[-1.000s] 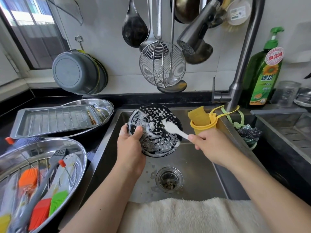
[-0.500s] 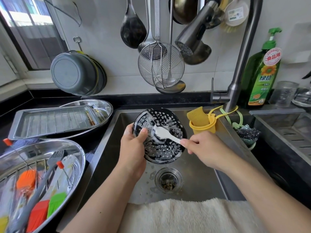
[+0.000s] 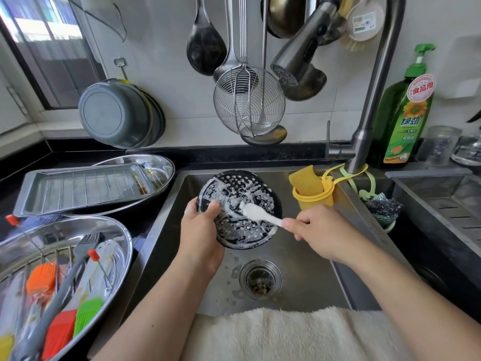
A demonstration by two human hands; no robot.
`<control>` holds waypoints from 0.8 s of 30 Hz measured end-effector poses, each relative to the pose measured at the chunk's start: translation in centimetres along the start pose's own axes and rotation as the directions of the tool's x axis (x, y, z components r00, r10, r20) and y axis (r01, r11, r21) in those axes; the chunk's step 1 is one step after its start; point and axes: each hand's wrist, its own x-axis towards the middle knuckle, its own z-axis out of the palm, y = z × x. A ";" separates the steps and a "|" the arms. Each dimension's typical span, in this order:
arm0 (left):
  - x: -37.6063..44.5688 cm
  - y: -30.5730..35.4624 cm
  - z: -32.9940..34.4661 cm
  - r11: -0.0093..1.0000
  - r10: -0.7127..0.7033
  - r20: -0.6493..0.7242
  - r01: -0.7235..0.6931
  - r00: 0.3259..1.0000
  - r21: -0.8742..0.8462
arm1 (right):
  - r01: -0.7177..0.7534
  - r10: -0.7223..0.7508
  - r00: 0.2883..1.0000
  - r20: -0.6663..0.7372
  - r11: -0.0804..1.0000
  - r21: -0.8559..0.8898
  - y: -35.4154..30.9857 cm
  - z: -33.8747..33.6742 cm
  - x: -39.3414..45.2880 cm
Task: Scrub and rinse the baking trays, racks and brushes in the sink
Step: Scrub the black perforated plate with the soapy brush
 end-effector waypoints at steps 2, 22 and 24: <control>-0.1 -0.1 0.1 1.000 0.001 0.013 -0.001 1.000 0.021 | -0.012 0.014 0.997 -0.080 1.000 0.021 0.3 -0.4 0.2; -1.0 -0.6 0.6 0.957 -0.002 0.229 -0.065 0.973 0.282 | 0.040 -0.038 0.998 -0.056 0.999 0.036 -0.9 0.5 -0.2; -0.8 -0.7 0.5 0.957 -0.002 0.240 -0.068 0.971 0.284 | -0.014 0.021 0.987 -0.157 0.999 0.043 -0.6 0.3 0.4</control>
